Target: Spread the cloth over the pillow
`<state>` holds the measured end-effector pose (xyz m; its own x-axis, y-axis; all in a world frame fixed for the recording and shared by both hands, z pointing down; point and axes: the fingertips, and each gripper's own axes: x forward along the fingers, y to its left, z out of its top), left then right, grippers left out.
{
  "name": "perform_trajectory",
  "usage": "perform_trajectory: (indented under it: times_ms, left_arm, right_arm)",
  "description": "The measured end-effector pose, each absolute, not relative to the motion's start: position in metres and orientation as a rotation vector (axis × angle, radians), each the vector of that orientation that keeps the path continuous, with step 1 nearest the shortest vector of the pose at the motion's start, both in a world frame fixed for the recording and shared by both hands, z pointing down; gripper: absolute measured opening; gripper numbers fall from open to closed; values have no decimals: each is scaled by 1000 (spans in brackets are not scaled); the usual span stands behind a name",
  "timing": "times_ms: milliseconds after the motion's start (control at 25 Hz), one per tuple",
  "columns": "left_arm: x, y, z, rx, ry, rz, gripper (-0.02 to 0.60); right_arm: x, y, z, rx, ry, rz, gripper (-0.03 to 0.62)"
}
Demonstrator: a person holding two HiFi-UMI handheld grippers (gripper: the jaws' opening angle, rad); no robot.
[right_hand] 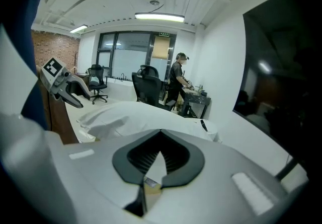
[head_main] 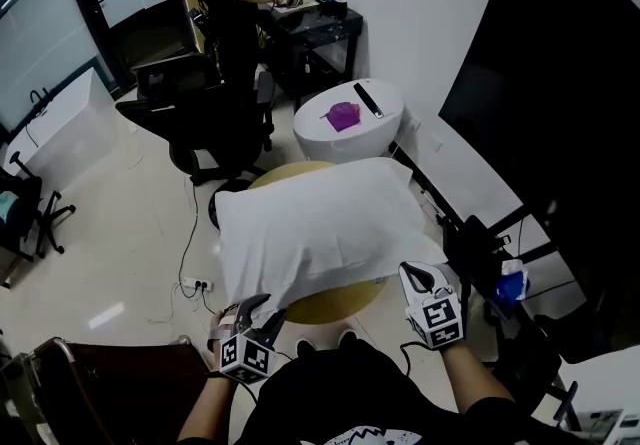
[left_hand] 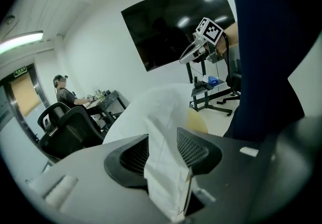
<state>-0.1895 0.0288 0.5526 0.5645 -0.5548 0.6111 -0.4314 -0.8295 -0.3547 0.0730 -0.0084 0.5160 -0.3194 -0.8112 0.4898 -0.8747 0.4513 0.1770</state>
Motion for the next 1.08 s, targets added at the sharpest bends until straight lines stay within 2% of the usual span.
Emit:
perform_trajectory:
  times_ms: [400,1080]
  left_arm:
    - [-159,30,545,-2612,922,-1155,166]
    - [-113,48,551,-2546,1104,-1258,166]
  right_arm:
    - [64,0,519,1233,-2333,185,8]
    - [105,1,523,1049,-2460,173,8]
